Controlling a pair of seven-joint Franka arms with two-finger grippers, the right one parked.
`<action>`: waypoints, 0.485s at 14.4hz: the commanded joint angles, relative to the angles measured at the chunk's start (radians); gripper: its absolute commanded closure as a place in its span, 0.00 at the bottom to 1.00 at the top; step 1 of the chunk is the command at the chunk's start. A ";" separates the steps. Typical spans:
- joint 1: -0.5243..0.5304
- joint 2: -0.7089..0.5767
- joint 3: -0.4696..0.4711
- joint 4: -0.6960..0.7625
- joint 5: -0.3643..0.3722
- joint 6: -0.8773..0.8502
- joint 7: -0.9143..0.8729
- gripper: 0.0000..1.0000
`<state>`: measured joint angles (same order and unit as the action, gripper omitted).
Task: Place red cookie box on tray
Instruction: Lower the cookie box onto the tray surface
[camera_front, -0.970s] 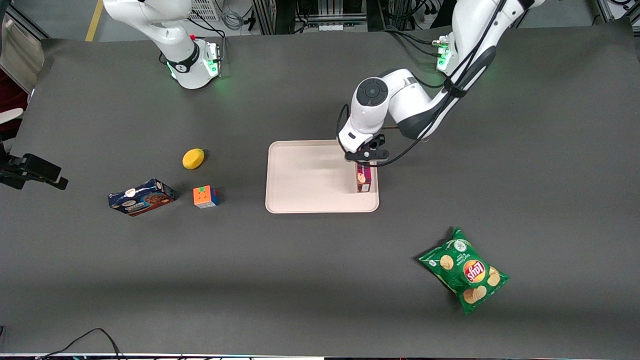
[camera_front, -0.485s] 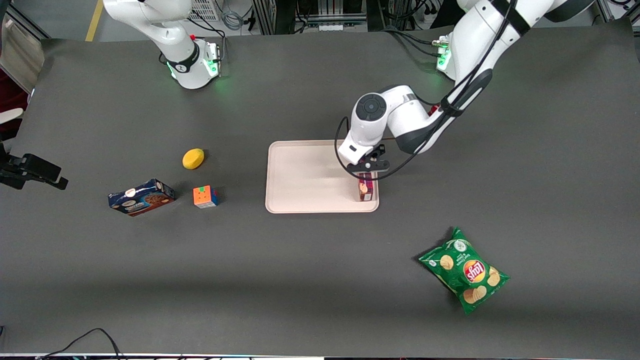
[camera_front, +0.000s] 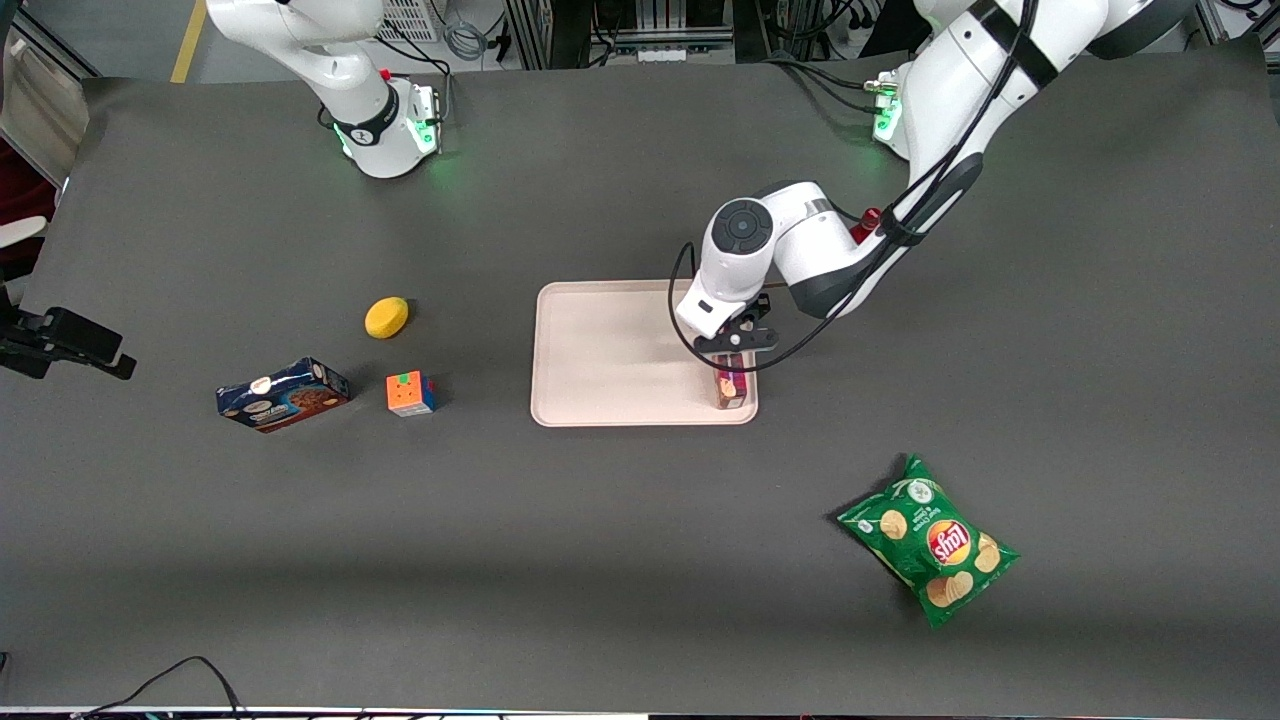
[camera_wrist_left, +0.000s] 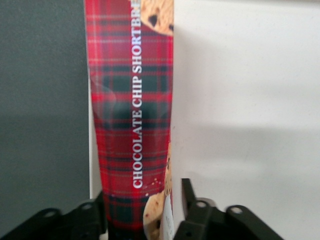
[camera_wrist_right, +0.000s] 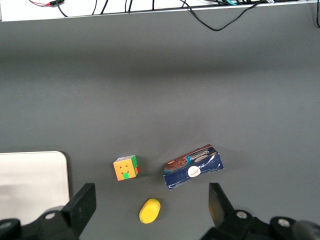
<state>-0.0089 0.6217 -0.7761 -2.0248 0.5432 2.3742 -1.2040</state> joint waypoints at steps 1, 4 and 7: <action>-0.014 0.016 0.012 0.034 0.032 -0.001 -0.032 0.00; -0.014 0.018 0.017 0.034 0.035 -0.001 -0.031 0.00; -0.014 0.012 0.017 0.046 0.034 -0.009 -0.028 0.00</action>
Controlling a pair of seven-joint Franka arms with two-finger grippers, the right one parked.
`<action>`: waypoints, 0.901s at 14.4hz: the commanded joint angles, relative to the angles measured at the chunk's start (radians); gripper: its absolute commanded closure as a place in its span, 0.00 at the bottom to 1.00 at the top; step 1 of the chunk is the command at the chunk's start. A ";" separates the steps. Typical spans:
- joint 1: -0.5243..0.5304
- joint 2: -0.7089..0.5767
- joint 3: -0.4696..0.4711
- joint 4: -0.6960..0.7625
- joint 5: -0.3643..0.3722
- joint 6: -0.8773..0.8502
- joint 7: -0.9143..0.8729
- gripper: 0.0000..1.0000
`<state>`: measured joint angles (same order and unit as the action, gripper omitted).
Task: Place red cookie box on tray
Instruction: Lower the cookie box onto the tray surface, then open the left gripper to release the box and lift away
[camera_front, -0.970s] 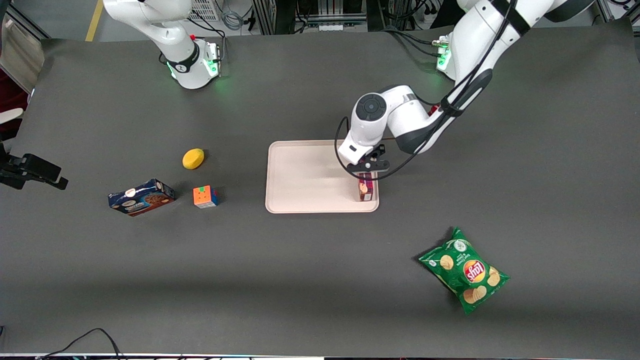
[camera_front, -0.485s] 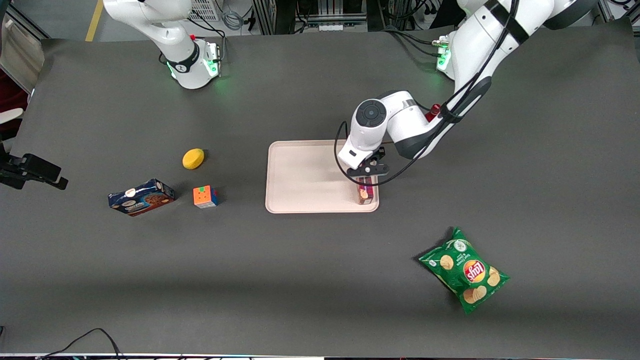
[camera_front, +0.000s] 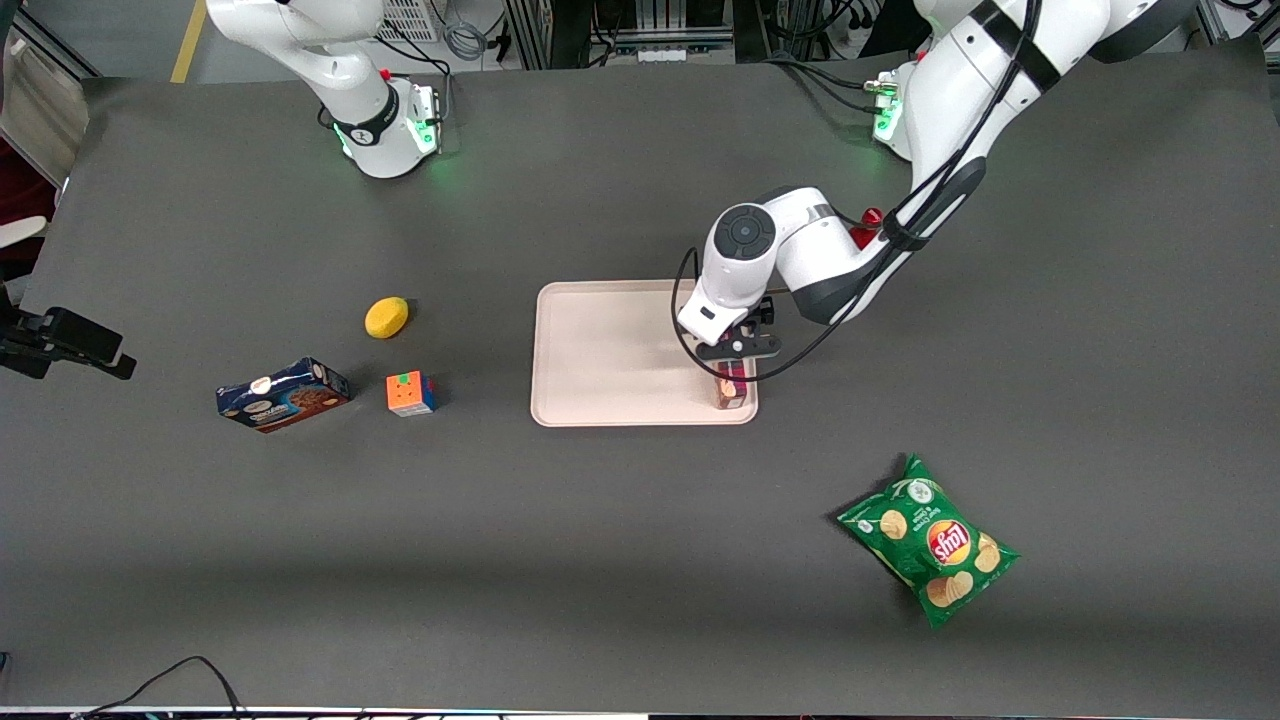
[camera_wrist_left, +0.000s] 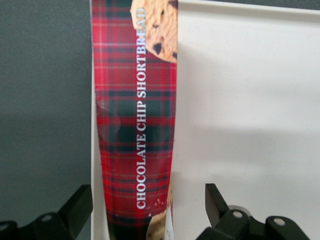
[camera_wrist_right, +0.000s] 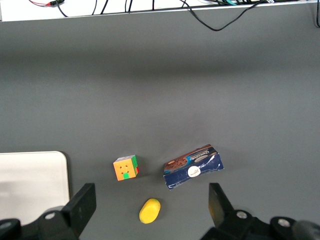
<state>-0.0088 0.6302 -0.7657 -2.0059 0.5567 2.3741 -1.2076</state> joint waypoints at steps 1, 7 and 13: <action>-0.013 0.000 0.005 0.039 0.020 -0.016 -0.020 0.00; 0.000 -0.156 -0.006 0.153 -0.012 -0.260 0.195 0.00; 0.004 -0.374 0.074 0.387 -0.311 -0.671 0.606 0.00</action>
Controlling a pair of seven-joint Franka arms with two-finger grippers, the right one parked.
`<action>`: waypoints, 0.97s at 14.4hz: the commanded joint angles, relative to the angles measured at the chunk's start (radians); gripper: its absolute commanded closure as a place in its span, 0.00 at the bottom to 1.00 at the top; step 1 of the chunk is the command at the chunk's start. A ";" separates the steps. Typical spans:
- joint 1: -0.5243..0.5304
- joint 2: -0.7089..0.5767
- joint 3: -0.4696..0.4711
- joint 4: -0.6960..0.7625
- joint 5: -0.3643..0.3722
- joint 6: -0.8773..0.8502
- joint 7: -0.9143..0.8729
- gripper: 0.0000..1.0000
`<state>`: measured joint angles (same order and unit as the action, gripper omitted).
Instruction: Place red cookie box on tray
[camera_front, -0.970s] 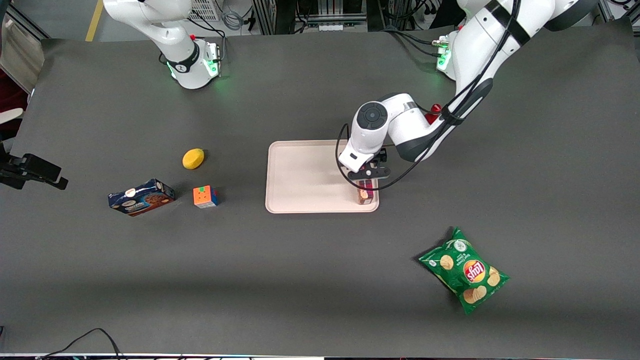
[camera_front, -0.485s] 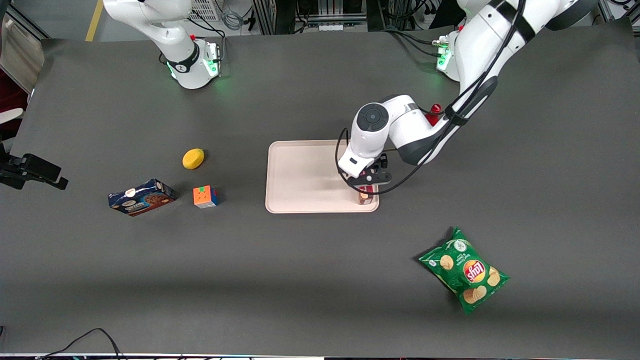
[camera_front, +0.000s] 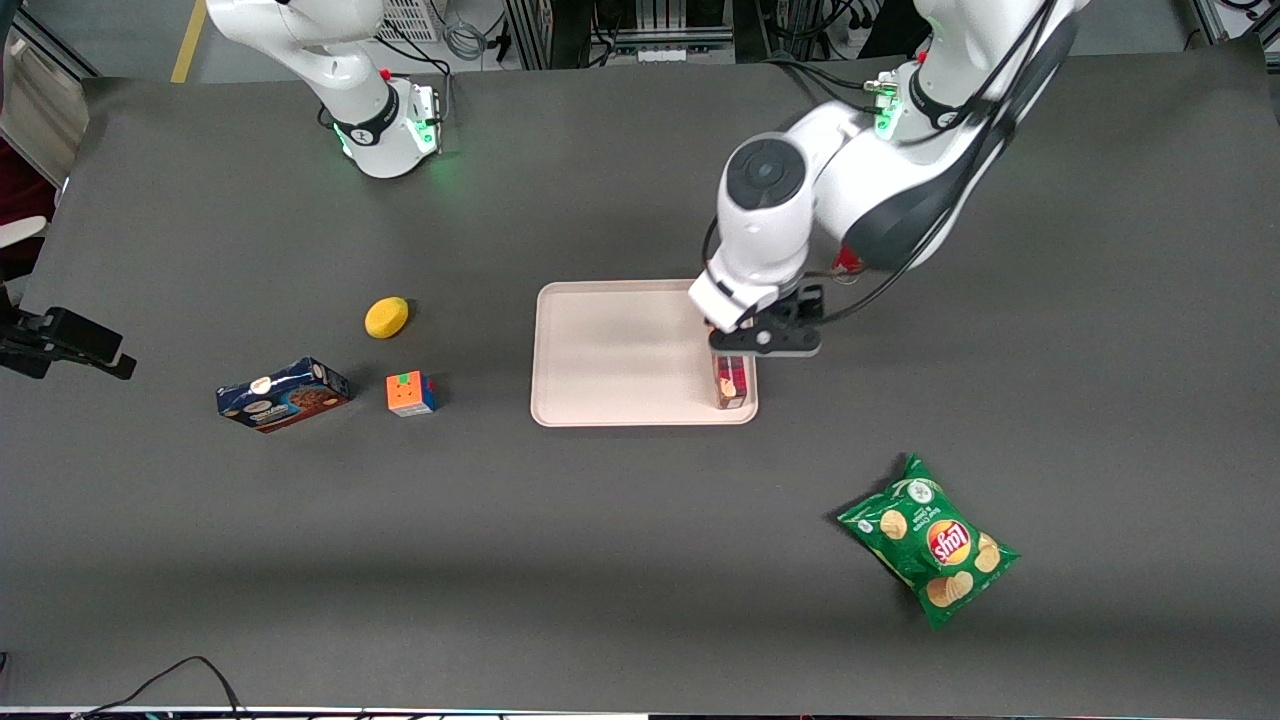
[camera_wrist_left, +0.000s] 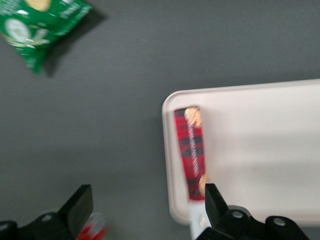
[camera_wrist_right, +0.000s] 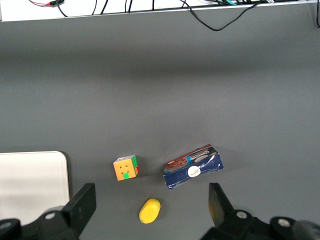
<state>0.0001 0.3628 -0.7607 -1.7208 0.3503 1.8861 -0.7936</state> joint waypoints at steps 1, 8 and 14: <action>-0.005 -0.148 0.089 0.110 -0.109 -0.226 0.239 0.00; -0.008 -0.444 0.472 0.026 -0.235 -0.260 0.586 0.00; -0.009 -0.528 0.626 -0.110 -0.312 -0.170 0.611 0.00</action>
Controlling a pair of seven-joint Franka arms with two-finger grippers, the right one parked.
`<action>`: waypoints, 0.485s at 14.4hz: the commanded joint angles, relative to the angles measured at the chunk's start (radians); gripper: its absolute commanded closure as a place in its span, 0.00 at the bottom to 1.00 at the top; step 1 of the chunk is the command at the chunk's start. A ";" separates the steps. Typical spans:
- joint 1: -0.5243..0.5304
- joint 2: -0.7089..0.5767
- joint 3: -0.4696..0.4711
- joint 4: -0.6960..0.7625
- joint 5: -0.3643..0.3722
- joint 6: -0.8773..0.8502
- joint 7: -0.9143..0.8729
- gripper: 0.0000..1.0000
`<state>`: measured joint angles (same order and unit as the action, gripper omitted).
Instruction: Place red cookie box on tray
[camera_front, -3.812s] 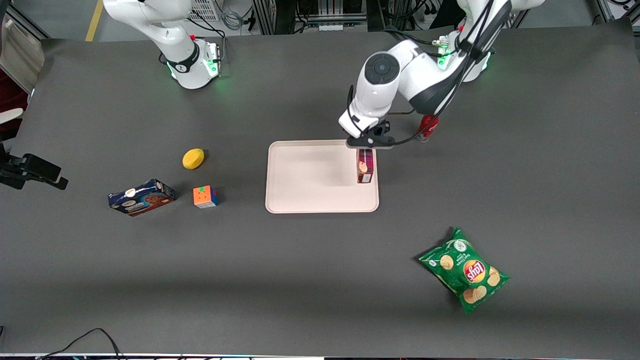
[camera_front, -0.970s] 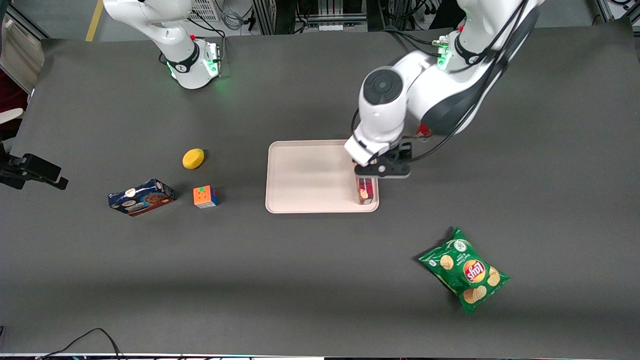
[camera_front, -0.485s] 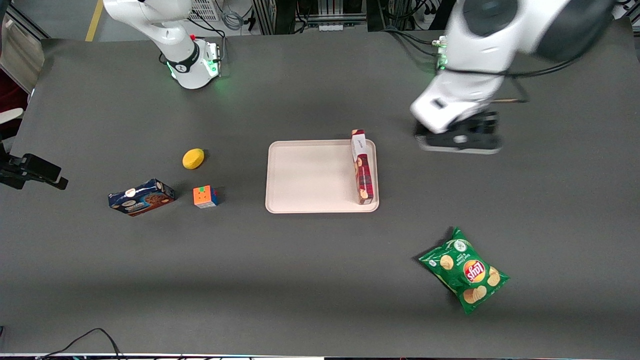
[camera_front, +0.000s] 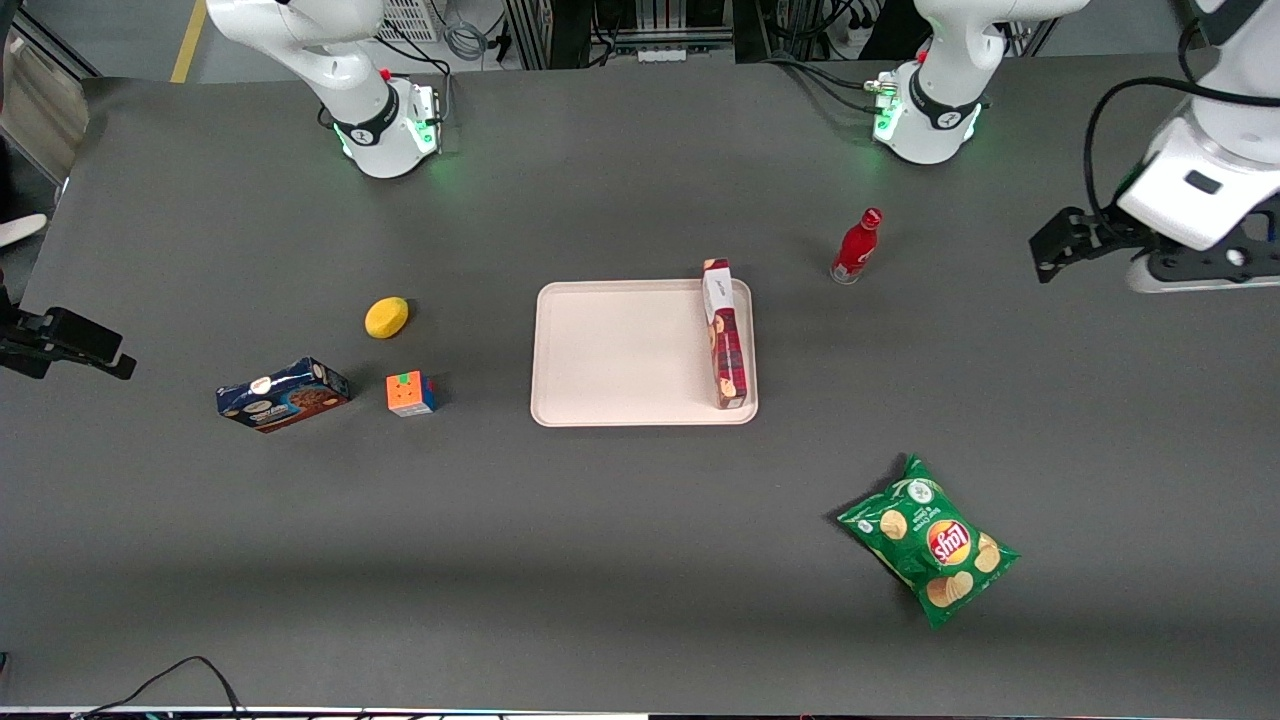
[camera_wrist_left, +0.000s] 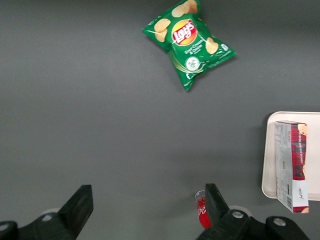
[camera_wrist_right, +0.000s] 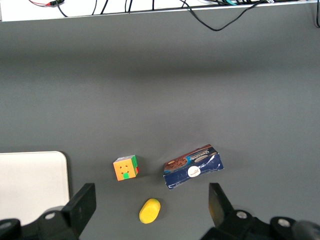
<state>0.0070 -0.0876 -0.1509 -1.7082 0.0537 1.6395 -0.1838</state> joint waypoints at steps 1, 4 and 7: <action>-0.016 -0.080 0.017 -0.128 -0.015 0.085 0.001 0.00; -0.018 -0.072 0.016 -0.120 -0.020 0.088 0.003 0.00; -0.016 -0.069 0.016 -0.116 -0.099 0.080 0.007 0.00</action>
<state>-0.0013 -0.1304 -0.1428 -1.8001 0.0359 1.7075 -0.1838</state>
